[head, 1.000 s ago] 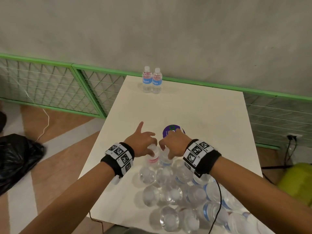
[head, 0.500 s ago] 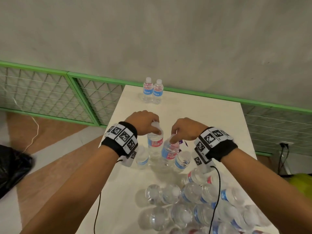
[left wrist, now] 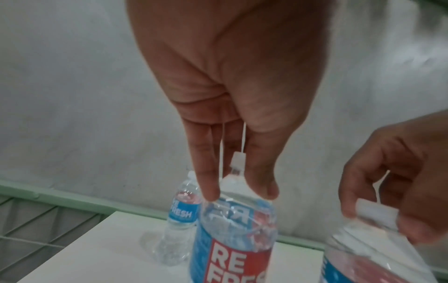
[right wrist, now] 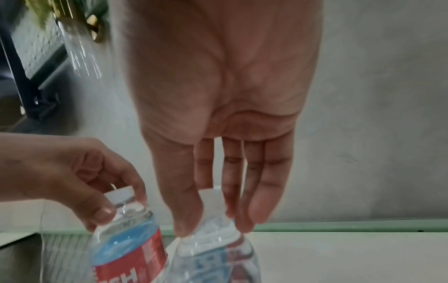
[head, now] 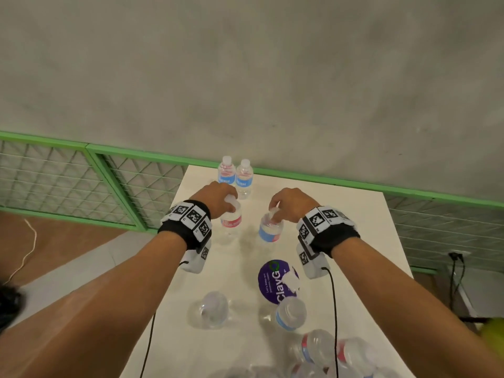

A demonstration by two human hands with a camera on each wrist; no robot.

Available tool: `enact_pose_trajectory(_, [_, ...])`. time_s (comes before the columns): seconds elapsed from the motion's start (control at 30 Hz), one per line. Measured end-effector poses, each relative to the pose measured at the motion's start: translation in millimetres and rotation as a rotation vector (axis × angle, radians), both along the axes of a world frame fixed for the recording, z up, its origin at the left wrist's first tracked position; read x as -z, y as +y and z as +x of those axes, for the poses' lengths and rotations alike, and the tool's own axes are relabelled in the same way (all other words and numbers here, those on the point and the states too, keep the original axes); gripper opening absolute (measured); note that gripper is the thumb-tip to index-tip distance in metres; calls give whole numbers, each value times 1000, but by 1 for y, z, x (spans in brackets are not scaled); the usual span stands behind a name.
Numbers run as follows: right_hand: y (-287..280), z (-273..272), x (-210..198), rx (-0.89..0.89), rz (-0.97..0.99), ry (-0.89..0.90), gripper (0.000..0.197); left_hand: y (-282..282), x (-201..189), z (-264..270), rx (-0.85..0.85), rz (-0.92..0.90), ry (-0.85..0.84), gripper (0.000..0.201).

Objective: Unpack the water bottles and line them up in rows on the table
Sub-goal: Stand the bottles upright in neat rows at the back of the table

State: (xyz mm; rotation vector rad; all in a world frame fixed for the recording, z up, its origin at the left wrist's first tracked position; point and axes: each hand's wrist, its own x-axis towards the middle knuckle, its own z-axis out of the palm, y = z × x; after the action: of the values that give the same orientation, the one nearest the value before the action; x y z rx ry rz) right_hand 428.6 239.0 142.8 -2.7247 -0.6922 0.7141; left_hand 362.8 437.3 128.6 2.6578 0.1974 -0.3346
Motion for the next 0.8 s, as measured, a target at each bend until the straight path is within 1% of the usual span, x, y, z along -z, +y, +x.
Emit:
enact_pose_trajectory(0.13, [9, 27, 21, -54, -12, 3, 36, 17, 23, 23, -45, 2, 9, 33])
enact_pose_trajectory(0.23, [12, 42, 35, -51, 21, -18, 40, 30, 40, 35, -69, -13, 30, 36])
enact_pose_trajectory(0.37, [17, 58, 50, -7, 113, 11, 32, 44, 58, 46, -101, -74, 8, 38])
enact_pose_trajectory(0.43, [21, 64, 55, 15, 149, 41, 28, 49, 64, 49, -96, -134, -15, 35])
enact_pose_trajectory(0.5, [23, 69, 60, 37, 201, 24, 24, 50, 68, 51, -100, -189, -42, 31])
enact_pose_trajectory(0.57, [23, 72, 62, 70, 264, 38, 35, 49, 71, 53, -132, -192, -65, 33])
enact_pose_trajectory(0.63, [23, 76, 62, 75, 253, 65, 40, 49, 73, 55, -153, -173, -90, 30])
enact_pose_trajectory(0.7, [25, 80, 63, 53, 180, 53, 38, 51, 73, 54, -127, -218, -119, 26])
enact_pose_trajectory(0.8, [26, 83, 65, 65, 179, 44, 31, 56, 72, 53, -74, -346, -152, 35])
